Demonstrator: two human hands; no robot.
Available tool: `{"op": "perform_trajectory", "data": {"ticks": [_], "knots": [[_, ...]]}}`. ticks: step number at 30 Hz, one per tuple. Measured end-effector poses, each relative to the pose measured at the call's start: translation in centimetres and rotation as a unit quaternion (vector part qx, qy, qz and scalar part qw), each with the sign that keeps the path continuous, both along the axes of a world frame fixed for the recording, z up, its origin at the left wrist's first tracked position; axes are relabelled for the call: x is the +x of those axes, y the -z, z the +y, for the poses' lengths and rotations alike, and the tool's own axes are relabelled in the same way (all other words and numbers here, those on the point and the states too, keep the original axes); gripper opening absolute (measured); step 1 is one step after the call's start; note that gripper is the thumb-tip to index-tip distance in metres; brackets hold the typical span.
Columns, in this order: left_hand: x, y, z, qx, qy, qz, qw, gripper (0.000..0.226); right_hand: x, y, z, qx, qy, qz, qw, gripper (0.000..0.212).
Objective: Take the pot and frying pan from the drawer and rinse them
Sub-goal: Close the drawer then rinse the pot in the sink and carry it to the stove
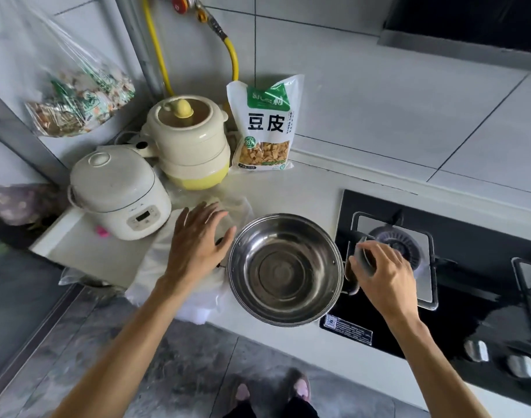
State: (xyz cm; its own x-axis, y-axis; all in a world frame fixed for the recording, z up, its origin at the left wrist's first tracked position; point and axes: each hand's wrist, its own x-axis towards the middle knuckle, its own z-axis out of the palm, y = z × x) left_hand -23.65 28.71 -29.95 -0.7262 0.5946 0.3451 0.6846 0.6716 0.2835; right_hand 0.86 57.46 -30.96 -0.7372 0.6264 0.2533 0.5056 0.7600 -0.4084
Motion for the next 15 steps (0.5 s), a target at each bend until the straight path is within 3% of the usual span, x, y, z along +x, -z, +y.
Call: {"op": "perform_trajectory", "data": {"ticks": [3,8,15], "knots": [[1.9,-2.7,-0.4,-0.007,-0.04,0.036,0.999,0.044,1.3,-3.6,-2.4,0.052,0.034,0.019,0.998,0.033],[4.5,-4.4,-0.6,0.007,-0.039,0.046,0.998,0.048,5.5,-6.9,-5.7,0.056,0.139,0.025,0.988,0.044],[11.1,-5.3,4.4,0.019,0.095,0.02,0.995,0.047,16.0,-8.0,-7.2,0.039,0.264,0.03,0.963,0.047]]}}
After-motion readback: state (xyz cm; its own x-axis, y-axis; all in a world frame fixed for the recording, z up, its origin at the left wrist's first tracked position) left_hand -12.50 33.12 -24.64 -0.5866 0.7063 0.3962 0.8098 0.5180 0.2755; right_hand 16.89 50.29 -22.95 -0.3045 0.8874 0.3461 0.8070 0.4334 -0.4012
